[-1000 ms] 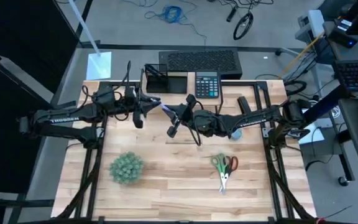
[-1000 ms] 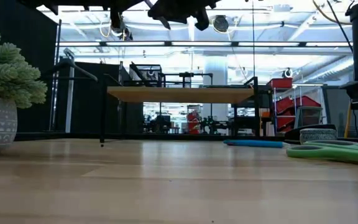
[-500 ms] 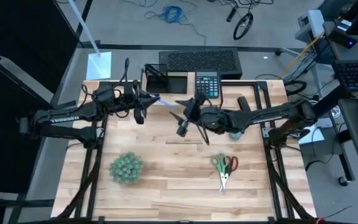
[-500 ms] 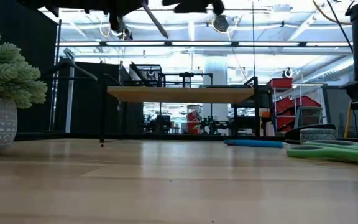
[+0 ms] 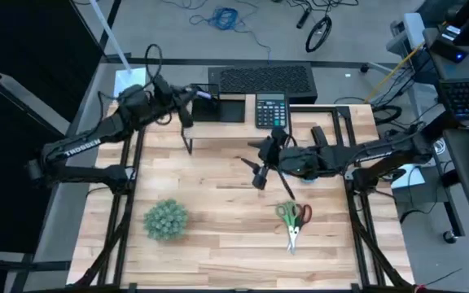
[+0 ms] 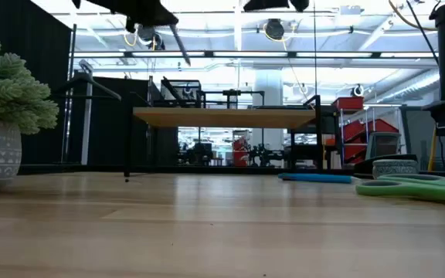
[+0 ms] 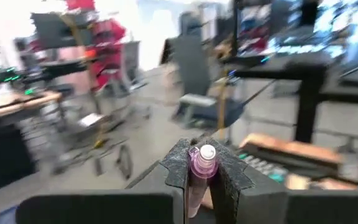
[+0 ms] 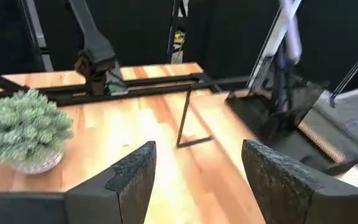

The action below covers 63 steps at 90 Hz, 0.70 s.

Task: Pick and place office supplies into organizer
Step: Put the purple pen into the desk organizer on the shelf

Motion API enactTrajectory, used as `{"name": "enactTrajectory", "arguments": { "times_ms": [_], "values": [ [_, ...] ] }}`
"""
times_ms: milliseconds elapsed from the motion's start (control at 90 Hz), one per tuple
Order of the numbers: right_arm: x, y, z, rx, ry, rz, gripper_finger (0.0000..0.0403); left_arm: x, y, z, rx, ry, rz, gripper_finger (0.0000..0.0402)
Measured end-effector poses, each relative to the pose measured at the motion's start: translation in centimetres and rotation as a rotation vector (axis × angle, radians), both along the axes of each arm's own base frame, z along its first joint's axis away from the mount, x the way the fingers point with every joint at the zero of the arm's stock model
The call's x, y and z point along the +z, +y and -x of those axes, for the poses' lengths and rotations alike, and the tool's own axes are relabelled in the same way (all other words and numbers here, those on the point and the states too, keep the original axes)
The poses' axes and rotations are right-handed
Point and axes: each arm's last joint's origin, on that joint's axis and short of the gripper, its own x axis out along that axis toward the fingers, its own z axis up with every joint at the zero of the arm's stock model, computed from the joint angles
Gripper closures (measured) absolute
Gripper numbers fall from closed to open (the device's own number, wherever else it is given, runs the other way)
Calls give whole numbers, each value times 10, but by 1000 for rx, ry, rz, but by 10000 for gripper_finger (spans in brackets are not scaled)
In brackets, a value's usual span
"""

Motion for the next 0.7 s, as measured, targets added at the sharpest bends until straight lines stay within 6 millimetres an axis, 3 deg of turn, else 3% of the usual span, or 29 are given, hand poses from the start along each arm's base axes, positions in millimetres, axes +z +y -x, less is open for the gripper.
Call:
{"name": "enactTrajectory", "arguments": {
  "times_ms": [156, 344, 467, 700],
  "values": [
    [-46, 1, 6, -46, -19, -122, 183, -8, 22, -7, 48, 78, 27, 383],
    [-91, 19, 21, -33, -127, -288, 183, -23, 38, -17, 57, 130, 68, 382],
    [-105, 29, 29, -13, -174, -355, 183, -34, 45, -24, 62, 163, 94, 380],
    [-110, 34, 31, -15, -177, -375, 183, -50, 52, -31, 54, 230, 145, 379]
  ]
}}
